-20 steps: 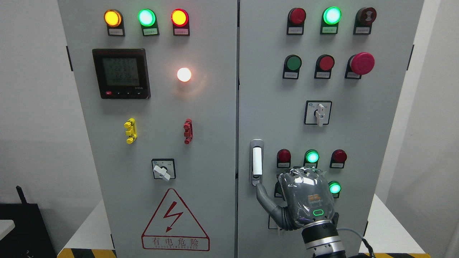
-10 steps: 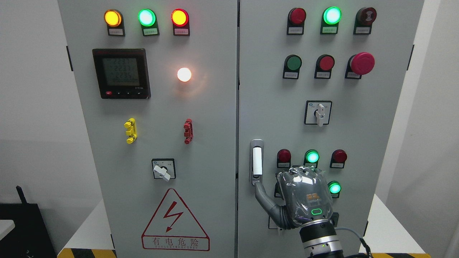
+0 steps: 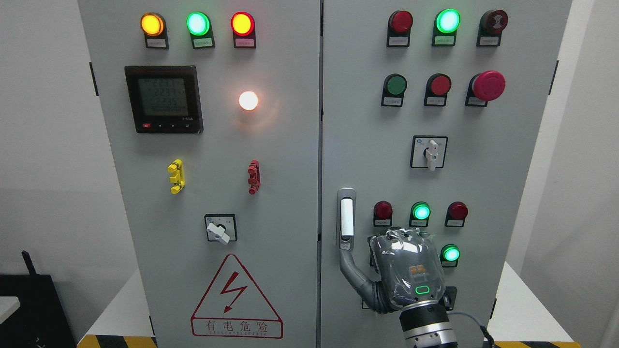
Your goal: Release door handle
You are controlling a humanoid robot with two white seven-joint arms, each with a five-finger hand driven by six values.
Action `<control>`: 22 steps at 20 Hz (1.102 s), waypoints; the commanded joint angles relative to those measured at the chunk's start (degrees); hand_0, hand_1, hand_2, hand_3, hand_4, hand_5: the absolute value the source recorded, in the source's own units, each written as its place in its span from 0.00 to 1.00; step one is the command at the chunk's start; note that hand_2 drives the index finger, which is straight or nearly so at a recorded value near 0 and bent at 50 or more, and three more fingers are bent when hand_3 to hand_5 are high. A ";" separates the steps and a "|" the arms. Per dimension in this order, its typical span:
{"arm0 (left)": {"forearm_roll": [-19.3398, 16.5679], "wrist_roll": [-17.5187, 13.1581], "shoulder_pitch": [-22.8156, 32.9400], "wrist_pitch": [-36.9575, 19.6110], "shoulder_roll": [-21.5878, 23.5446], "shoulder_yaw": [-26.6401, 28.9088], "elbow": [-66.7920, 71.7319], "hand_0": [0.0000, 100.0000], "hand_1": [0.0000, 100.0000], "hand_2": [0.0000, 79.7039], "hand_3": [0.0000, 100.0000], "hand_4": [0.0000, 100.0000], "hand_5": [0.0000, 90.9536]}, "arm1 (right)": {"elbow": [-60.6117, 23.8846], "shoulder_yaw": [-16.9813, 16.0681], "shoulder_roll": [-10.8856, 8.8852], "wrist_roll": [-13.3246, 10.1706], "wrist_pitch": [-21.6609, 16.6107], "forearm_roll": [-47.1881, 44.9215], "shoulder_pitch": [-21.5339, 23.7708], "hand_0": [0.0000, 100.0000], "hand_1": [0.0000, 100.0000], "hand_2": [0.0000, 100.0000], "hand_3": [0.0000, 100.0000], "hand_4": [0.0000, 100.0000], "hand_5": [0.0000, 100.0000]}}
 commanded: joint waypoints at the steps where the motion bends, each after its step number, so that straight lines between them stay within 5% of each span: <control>1: 0.00 0.03 0.00 -0.02 0.00 -1.40 0.00 0.12 0.39 0.00 0.00 0.00 0.00 | -0.01 0.34 0.82 0.13 0.40 0.40 -0.06 0.37 0.00 1.00 1.00 0.91 0.94; 22: 0.00 0.03 0.00 -0.01 0.00 -1.40 0.00 0.12 0.39 0.00 0.00 0.00 0.00 | 0.43 0.43 1.69 2.60 1.28 0.84 -1.38 0.39 0.00 1.00 1.00 0.91 0.95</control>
